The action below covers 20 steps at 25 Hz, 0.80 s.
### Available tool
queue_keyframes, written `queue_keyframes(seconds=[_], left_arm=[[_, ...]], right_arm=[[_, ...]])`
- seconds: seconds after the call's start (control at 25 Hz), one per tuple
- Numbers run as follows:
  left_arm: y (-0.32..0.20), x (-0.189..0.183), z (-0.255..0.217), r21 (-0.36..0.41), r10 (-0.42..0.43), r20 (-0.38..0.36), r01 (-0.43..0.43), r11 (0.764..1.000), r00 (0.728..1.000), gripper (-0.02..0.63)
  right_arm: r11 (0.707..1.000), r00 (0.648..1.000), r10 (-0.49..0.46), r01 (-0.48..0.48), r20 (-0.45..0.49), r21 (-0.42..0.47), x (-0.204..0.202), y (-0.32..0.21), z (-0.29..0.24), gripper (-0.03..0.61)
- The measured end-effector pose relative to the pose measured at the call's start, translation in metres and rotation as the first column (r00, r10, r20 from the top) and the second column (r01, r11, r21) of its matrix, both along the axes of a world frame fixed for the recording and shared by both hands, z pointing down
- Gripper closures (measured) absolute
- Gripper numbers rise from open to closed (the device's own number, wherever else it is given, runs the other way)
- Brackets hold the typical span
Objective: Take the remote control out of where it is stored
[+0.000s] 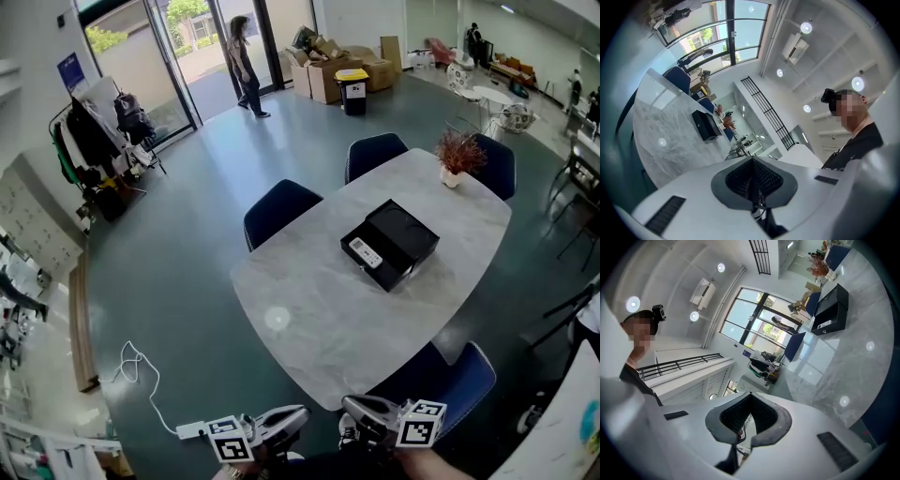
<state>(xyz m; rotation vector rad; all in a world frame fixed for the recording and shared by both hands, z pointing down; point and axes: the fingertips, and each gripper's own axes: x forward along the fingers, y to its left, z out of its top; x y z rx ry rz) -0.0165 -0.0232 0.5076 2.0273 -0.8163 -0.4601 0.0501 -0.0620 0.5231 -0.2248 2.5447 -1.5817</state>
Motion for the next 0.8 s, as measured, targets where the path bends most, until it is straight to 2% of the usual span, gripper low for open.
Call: queue_keyframes(seconds=[0.24, 0.36, 0.6, 0.72, 0.8], left_arm=[[-0.016, 0.005, 0.000, -0.014, -0.045, 0.023, 0.046, 0.999, 0.999, 0.609], [-0.026, 0.008, -0.006, 0.004, -0.042, 0.032, 0.041, 0.999, 0.999, 0.609], [-0.039, -0.005, -0.003, 0.004, -0.029, 0.017, 0.029, 1.000, 0.999, 0.609], [-0.049, -0.015, 0.001, -0.002, -0.002, 0.005, 0.002, 1.000, 1.000, 0.609], [-0.055, -0.020, 0.001, -0.001, 0.027, -0.002, -0.027, 1.000, 1.000, 0.609]], right_arm=[[1.000, 0.999, -0.026, 0.026, 0.022, 0.004, 0.008, -0.023, 0.002, 0.569], [1.000, 1.000, -0.011, 0.011, 0.019, 0.018, 0.014, -0.039, -0.001, 0.569], [0.994, 0.997, 0.077, -0.076, -0.011, 0.083, 0.019, -0.081, -0.009, 0.569], [0.981, 0.989, 0.143, -0.137, -0.037, 0.135, 0.021, -0.108, -0.015, 0.569], [0.975, 0.982, 0.188, -0.183, -0.032, 0.129, 0.023, -0.122, -0.016, 0.569]])
